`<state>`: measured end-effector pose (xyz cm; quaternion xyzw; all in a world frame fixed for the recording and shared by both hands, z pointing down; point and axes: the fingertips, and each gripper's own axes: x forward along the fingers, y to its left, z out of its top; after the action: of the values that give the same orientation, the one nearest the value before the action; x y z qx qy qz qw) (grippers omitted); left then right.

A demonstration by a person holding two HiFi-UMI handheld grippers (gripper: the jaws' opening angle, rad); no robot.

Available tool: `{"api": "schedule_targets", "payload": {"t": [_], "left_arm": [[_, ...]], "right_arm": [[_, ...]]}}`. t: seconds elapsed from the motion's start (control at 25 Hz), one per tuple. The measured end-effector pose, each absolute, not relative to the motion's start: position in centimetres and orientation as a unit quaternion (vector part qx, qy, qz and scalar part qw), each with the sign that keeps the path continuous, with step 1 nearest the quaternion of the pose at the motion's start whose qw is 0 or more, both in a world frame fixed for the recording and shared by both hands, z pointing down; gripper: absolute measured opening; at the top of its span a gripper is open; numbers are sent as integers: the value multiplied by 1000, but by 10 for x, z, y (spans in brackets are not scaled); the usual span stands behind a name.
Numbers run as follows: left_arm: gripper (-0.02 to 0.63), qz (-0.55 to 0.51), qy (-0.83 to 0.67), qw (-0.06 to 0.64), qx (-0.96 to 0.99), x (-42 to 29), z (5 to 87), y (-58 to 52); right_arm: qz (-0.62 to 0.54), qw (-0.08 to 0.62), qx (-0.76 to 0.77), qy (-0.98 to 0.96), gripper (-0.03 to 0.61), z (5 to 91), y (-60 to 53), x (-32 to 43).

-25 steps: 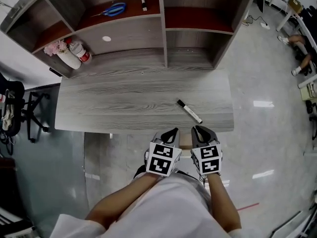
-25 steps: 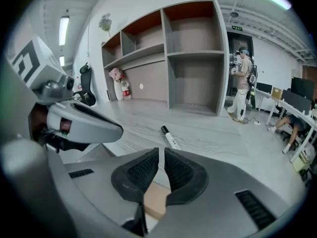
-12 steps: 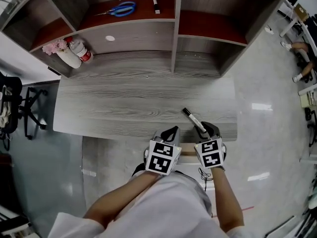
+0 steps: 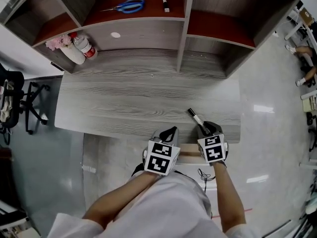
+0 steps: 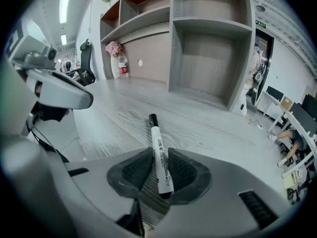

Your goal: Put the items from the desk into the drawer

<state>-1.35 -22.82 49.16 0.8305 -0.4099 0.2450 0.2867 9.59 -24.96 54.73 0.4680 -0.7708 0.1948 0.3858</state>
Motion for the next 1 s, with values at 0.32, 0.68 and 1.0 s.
{"api": "schedule_targets", "payload": {"t": [0.32,0.68,1.0], "left_arm": [[3,244,-417,285,828,-15,489,-216],[5,247,-418,287,826,-6,494,-189],[3,243,-423,292,822,7,501,-161]], "right_arm": [[213,364,472,-775,58,543,-237,93],[210,341,470,-786,57,533,-208,90],[211,335,460,-795,57,538,-168,89]]}}
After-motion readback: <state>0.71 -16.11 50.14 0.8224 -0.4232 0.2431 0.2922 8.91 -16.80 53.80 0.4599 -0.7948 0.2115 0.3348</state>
